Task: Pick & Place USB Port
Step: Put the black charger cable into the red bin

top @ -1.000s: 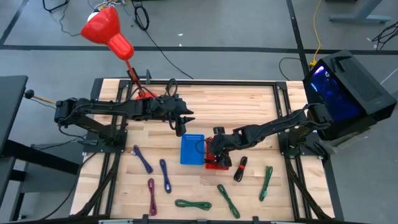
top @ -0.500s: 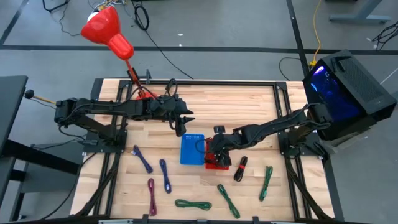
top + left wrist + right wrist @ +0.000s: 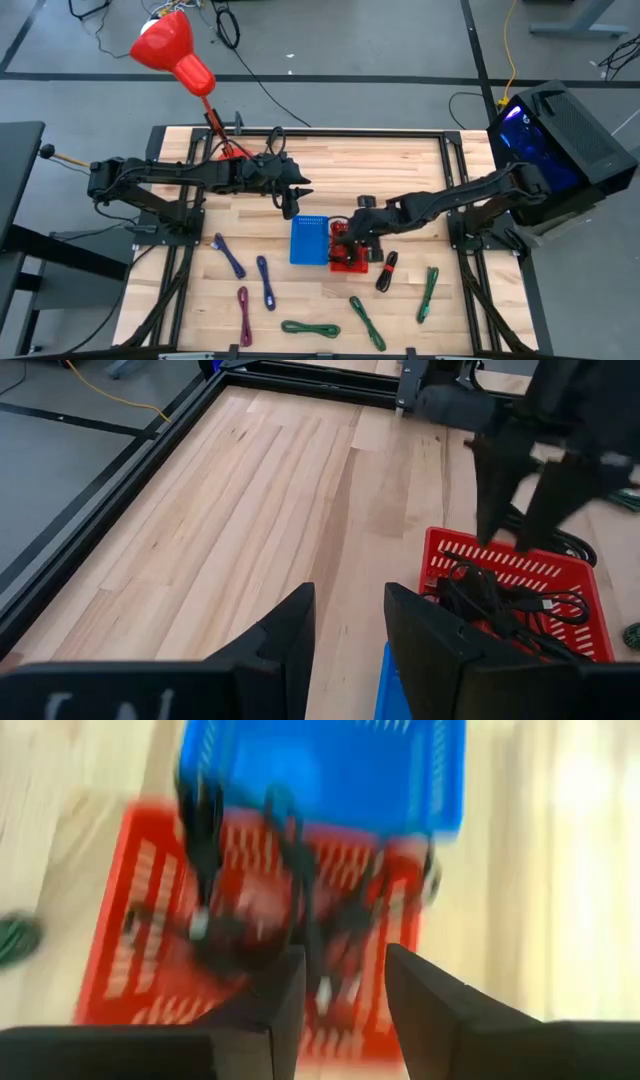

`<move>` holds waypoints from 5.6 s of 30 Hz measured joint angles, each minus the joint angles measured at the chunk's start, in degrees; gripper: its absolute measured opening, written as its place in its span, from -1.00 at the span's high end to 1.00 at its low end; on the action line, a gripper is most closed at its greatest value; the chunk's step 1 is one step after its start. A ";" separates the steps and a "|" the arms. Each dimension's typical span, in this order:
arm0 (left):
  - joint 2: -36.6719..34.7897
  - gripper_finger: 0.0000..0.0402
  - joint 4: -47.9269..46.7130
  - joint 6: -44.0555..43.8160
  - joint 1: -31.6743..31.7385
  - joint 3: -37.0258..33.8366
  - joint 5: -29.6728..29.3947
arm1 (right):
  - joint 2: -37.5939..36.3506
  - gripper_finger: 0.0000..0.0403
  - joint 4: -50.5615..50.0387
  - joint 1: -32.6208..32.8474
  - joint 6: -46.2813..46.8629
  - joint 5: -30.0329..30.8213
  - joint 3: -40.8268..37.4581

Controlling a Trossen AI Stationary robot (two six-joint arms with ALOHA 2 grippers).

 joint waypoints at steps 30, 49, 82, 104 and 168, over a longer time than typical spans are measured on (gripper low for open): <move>0.00 0.37 0.02 -0.78 0.00 -0.01 0.02 | -0.61 0.41 -13.13 21.34 49.37 3.14 -3.18; 0.00 0.37 -2.72 2.95 0.03 -0.02 0.02 | -0.58 0.30 6.17 27.64 79.32 -0.44 -12.26; 0.00 0.37 -13.06 1.40 0.00 -0.02 3.69 | 7.18 0.21 7.27 28.39 96.74 4.71 -12.24; 0.00 0.37 -13.70 1.49 0.00 -0.02 3.68 | -1.31 0.30 1.82 28.13 90.32 8.87 -12.35; 0.07 0.37 -11.52 -2.01 0.01 -0.02 1.07 | 10.12 0.06 0.23 14.63 20.82 -10.52 -9.42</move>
